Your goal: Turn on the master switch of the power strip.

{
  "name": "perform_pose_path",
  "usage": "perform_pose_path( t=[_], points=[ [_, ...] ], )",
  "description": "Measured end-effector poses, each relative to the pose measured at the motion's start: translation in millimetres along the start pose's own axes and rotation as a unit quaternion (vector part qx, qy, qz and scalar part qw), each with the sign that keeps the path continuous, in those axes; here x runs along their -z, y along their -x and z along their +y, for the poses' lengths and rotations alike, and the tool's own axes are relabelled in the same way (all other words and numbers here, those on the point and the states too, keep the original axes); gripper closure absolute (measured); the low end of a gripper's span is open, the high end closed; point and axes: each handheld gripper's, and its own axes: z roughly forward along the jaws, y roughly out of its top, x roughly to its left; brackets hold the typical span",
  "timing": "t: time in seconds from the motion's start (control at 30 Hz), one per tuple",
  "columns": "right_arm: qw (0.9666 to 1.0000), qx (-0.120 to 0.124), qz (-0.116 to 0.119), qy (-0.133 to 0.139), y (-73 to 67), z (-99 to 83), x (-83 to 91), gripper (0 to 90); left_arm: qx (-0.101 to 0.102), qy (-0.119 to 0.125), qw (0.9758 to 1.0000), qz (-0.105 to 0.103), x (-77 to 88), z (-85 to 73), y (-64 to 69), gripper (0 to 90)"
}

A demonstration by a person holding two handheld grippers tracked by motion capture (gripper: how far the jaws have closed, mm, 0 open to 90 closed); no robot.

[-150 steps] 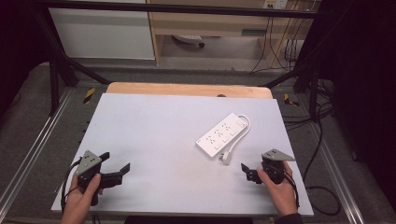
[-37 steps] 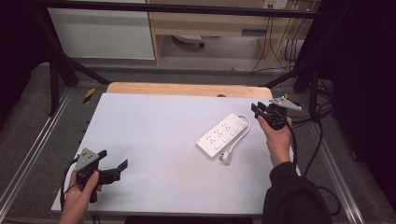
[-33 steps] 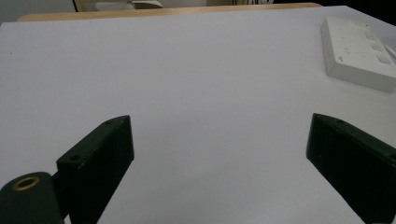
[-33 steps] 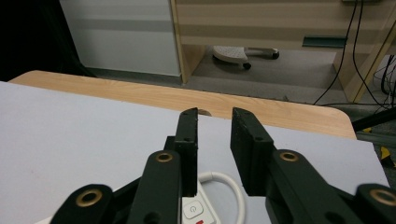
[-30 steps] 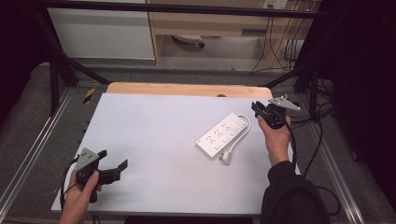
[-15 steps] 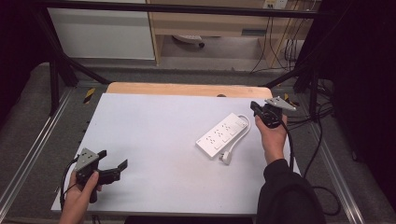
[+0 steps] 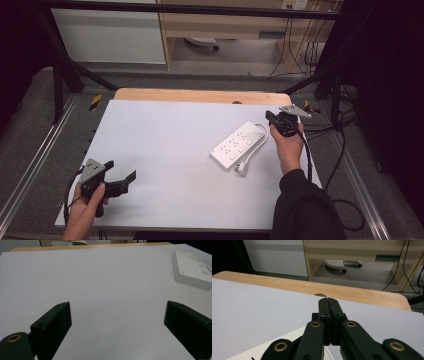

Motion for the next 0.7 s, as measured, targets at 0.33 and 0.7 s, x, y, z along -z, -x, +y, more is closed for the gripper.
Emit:
perform_pose_path(
  t=[0.33,0.7],
  points=[
    [0.9998,0.005,0.001,-0.019,-2.0,-6.1,-7.6,90.0,0.001,0.001,1.0,0.001,1.1,0.2,-0.5,7.6],
    [0.9992,0.012,0.001,-0.038,-4.3,-10.0,-10.1,90.0,0.001,0.002,1.0,0.002,1.3,0.2,-1.0,7.6]
  ],
)
